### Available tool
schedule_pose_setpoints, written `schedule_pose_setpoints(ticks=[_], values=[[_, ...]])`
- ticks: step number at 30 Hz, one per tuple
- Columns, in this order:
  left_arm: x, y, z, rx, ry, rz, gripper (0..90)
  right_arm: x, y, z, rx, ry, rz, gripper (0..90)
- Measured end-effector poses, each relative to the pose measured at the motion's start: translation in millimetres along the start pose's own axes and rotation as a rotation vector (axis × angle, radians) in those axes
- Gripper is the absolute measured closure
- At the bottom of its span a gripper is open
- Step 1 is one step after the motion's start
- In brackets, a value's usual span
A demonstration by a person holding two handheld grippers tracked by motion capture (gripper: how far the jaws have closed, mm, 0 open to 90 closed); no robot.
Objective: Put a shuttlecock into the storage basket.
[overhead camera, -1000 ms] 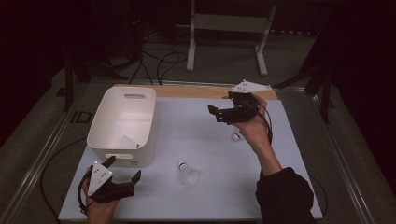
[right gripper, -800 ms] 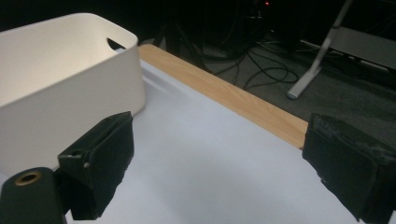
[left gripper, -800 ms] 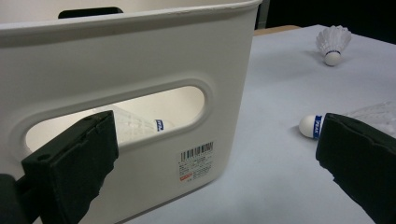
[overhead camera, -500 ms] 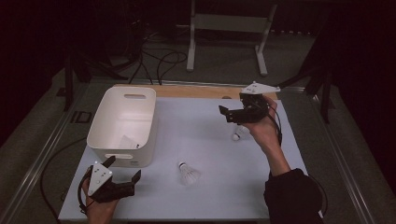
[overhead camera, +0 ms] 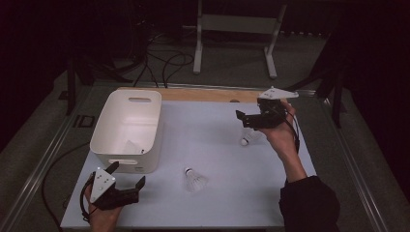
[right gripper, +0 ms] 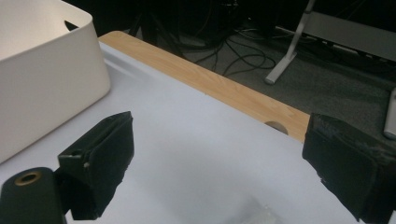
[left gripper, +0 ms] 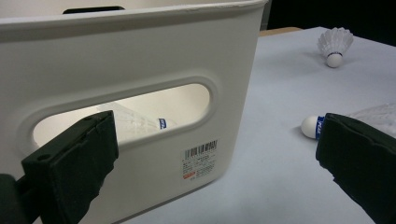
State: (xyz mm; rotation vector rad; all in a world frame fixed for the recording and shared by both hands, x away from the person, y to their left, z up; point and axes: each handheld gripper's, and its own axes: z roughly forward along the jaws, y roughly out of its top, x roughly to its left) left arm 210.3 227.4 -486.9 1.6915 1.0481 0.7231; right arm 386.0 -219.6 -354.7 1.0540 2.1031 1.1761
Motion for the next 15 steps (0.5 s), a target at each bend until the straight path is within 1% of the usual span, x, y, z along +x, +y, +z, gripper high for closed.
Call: schedule_pose_setpoints(ticks=[4,5,8,15], values=[[0.3,-0.1,1.0,0.000,0.000,-0.005,0.0,-4.4,-4.3,-0.6,0.006,-0.008,0.006,9.0],[0.3,0.0,1.0,0.000,0.001,-0.005,0.0,-8.1,-7.5,-0.8,0.012,-0.018,0.013,9.0],[0.2,0.2,0.5,-0.001,0.001,-0.002,0.0,-12.8,-12.5,-0.9,0.023,-0.027,0.016,9.0],[0.2,-0.1,1.0,0.003,0.001,0.000,0.0,-17.9,-20.4,-2.6,0.037,-0.035,0.024,9.0]])
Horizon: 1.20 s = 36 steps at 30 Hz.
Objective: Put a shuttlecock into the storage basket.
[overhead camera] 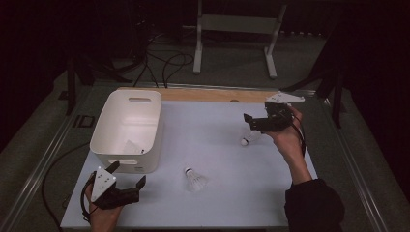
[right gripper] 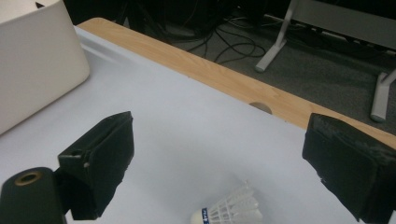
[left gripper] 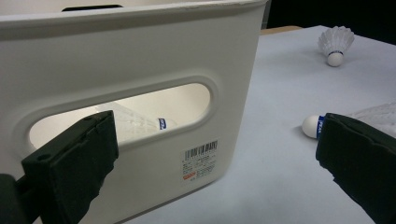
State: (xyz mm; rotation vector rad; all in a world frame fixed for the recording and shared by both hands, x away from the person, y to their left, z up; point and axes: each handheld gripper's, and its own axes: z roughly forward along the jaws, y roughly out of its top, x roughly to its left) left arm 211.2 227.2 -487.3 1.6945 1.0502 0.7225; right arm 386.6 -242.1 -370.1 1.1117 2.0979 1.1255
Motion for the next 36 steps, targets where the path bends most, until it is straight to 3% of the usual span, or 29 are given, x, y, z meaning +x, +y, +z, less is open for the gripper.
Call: schedule_pose_setpoints(ticks=[14,36], values=[[-0.2,1.0,2.5,-0.005,-0.008,-0.004,0.0,-3.1,-6.1,-1.1,0.020,-0.021,-0.003,9.0],[0.3,0.3,-0.2,-0.008,-0.002,-0.008,0.0,-13.4,-13.9,14.0,0.065,-0.039,0.010,9.1]])
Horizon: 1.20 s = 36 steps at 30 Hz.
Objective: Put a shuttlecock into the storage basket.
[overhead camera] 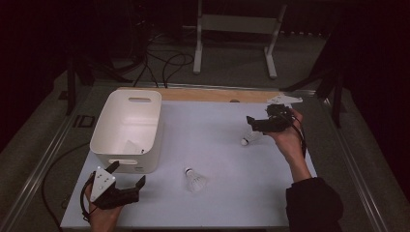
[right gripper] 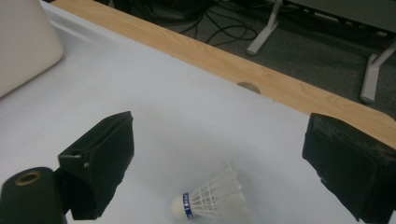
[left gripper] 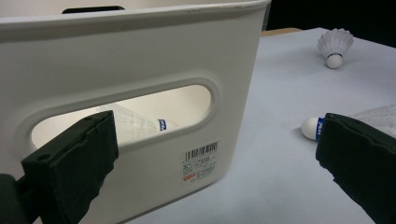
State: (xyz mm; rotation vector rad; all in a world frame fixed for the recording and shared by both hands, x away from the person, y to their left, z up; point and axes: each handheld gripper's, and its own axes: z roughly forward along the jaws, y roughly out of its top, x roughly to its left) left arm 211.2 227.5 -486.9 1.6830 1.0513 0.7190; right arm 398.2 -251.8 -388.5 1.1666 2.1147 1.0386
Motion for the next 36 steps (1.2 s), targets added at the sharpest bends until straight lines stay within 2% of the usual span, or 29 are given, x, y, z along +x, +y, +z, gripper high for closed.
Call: schedule_pose_setpoints(ticks=[4,14,36], values=[[-0.6,0.3,-0.8,0.001,0.000,0.007,0.0,-1.7,-4.3,5.5,0.023,-0.012,-0.002,9.1],[-2.4,1.2,0.0,0.001,0.001,0.011,0.0,-5.3,-14.4,15.2,0.055,-0.006,0.013,9.2],[-3.2,1.0,-2.2,-0.002,0.004,0.014,0.0,-12.4,-23.1,39.9,0.114,0.005,0.049,10.8]])
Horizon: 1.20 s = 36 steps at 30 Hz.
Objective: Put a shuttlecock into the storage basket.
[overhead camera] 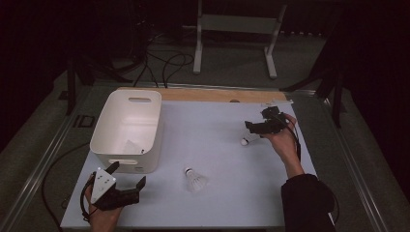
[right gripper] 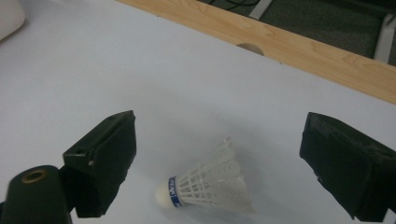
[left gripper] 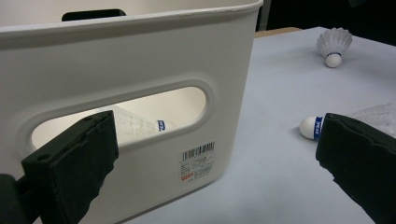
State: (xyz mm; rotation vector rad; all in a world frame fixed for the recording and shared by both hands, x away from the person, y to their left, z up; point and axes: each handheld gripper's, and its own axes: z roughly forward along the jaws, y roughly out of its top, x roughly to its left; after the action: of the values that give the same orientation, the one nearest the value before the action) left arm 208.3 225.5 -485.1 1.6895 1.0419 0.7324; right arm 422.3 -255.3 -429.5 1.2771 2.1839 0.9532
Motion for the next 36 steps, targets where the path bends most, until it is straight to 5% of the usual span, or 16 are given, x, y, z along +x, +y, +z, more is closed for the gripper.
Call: schedule_pose_setpoints(ticks=[36], values=[[-0.2,0.0,0.1,0.002,-0.002,0.003,0.0,-3.9,-20.2,30.6,0.137,0.056,-0.013,15.6]])
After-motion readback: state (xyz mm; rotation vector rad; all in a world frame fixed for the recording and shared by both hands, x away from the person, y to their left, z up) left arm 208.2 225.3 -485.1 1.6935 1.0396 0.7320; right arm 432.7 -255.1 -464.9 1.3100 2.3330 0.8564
